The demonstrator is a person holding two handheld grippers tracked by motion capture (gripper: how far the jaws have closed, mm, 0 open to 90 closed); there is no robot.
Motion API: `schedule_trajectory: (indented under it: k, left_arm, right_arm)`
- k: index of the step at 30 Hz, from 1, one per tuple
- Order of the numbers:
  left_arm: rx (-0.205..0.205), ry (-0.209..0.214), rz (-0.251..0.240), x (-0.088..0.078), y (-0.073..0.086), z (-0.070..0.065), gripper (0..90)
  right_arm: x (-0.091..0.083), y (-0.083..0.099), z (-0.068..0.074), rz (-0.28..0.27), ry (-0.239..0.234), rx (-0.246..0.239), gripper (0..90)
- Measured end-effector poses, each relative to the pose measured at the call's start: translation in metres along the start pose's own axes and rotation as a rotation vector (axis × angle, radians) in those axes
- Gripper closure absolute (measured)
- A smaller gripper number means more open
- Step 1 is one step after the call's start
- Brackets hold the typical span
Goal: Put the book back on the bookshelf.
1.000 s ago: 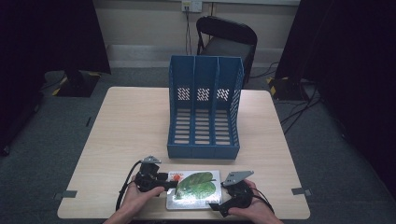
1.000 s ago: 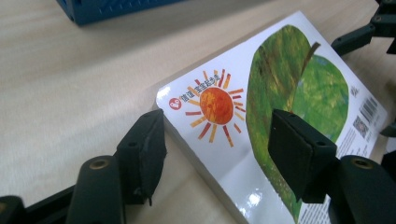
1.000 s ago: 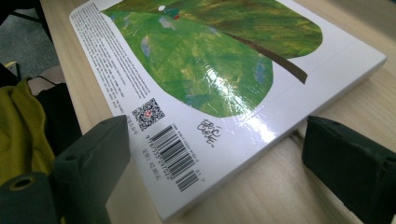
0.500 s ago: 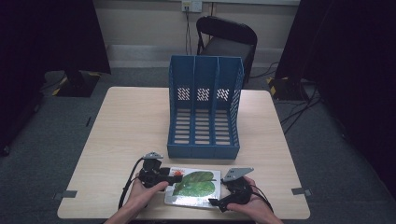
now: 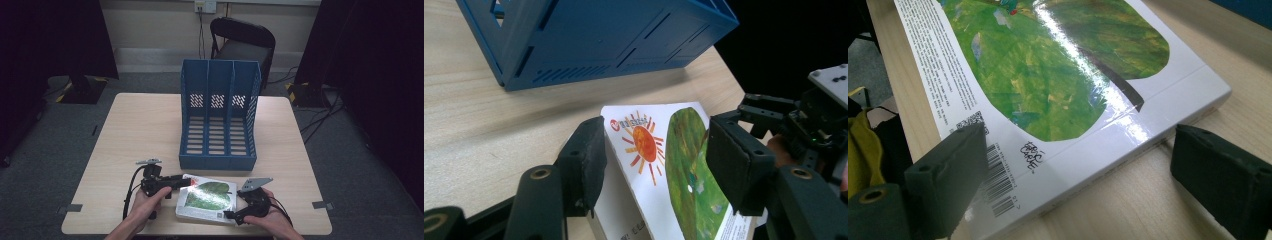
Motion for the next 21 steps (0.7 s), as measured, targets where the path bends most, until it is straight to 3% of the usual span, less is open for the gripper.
schedule_trajectory:
  k: [3,6,7,8,9,10,11,12,13,16,17,21]
  left_arm:
    - [-0.036,0.024,-0.008,0.000,0.001,0.001,41.2]
    - [-0.039,0.028,-0.011,0.000,0.001,0.000,42.2]
    - [-0.038,0.038,-0.005,0.000,0.001,-0.001,50.4]
    - [-0.056,0.127,0.031,0.004,0.005,-0.008,53.1]
    - [-0.021,0.103,0.056,0.007,0.009,-0.011,51.9]
    - [-0.021,0.103,0.056,0.007,0.009,-0.011,52.2]
    - [0.004,0.074,0.078,0.011,0.012,-0.014,51.9]
    - [0.030,0.084,0.098,0.014,0.014,-0.019,51.9]
    - [0.083,0.081,0.128,0.018,0.016,-0.024,51.8]
    - [0.100,0.072,0.155,0.023,0.020,-0.023,50.3]
    - [0.106,0.056,0.185,0.027,0.024,-0.021,49.4]
    - [0.116,0.077,0.226,0.033,0.031,-0.024,47.4]
  right_arm:
    - [0.000,0.000,0.000,0.000,-0.001,0.006,7.6]
    - [-0.001,0.000,-0.001,-0.001,0.002,0.008,7.5]
    - [-0.001,0.000,-0.001,-0.002,0.002,0.010,7.6]
    - [-0.001,0.000,-0.001,-0.006,-0.001,0.012,7.8]
    - [-0.001,-0.001,-0.001,-0.015,-0.006,0.016,8.6]
    - [-0.002,-0.002,-0.001,-0.018,-0.003,0.011,8.8]
    - [-0.001,-0.002,-0.001,-0.017,-0.002,0.009,8.8]
    - [-0.001,-0.002,-0.001,-0.017,-0.002,0.009,8.8]
    - [-0.002,-0.002,-0.001,-0.022,-0.006,0.009,9.6]
    - [-0.002,-0.002,-0.001,-0.022,-0.003,0.005,9.8]
    - [-0.002,-0.002,-0.001,-0.021,-0.001,0.001,10.4]
    - [-0.002,-0.002,-0.001,-0.020,0.001,0.001,11.0]
Point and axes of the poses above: each handheld gripper's, and its own axes: x roughly forward along the jaws, y roughly out of its underside, z roughly to its left, the point moved 6 cm from there along x, roughly forward along the jaws, and after that the axes turned 2 degrees about -x, right-handed, at the moved point
